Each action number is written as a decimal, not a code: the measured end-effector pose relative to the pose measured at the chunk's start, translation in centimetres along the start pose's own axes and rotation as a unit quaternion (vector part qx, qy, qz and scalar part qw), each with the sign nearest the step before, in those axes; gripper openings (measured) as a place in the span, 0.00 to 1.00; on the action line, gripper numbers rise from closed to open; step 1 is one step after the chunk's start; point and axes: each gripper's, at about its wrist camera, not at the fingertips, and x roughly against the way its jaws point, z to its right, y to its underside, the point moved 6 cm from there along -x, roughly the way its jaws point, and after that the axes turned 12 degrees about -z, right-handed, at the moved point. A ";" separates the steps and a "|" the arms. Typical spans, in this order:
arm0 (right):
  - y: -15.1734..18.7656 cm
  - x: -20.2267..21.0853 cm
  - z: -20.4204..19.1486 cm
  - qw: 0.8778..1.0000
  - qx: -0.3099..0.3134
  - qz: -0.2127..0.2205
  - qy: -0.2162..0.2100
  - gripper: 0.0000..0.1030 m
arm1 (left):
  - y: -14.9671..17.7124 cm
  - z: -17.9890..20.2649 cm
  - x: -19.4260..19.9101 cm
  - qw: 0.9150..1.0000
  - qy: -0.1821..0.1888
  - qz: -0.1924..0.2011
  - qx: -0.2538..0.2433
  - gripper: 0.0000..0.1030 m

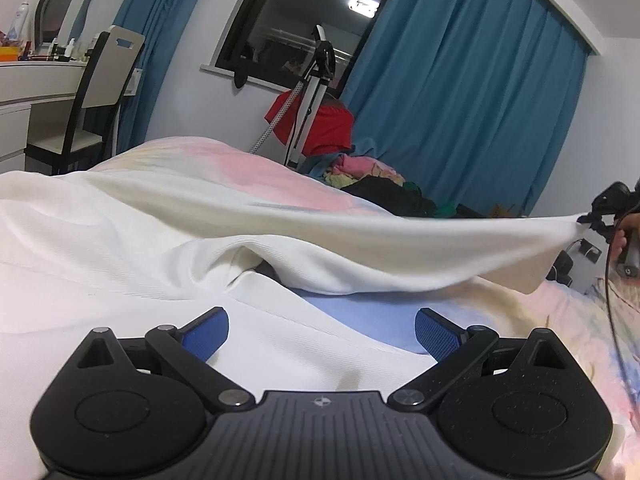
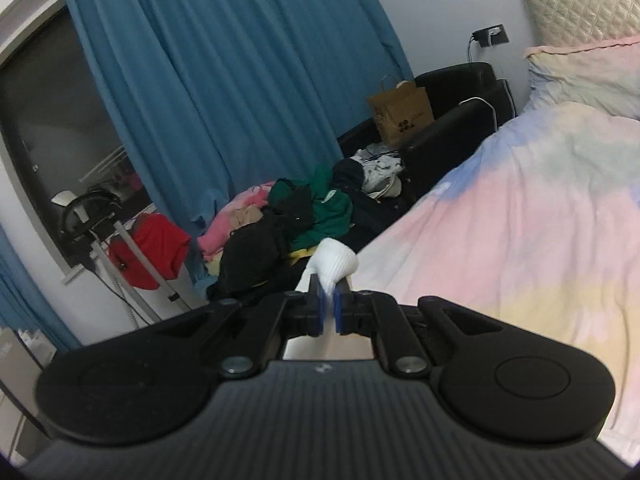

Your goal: Fold clothes

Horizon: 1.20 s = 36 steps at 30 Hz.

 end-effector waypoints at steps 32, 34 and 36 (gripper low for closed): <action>13.9 12.5 3.8 0.979 0.195 -0.051 0.002 0.75 | 2.6 5.9 3.9 0.992 -0.047 0.019 -0.115 0.98; 15.3 15.0 1.7 0.975 0.211 -0.063 -0.020 0.75 | 2.7 6.6 5.2 0.991 -0.047 0.024 -0.125 0.98; 16.8 17.2 -0.3 0.971 0.224 -0.077 -0.042 0.75 | 3.0 7.2 6.6 0.990 -0.048 0.031 -0.132 0.98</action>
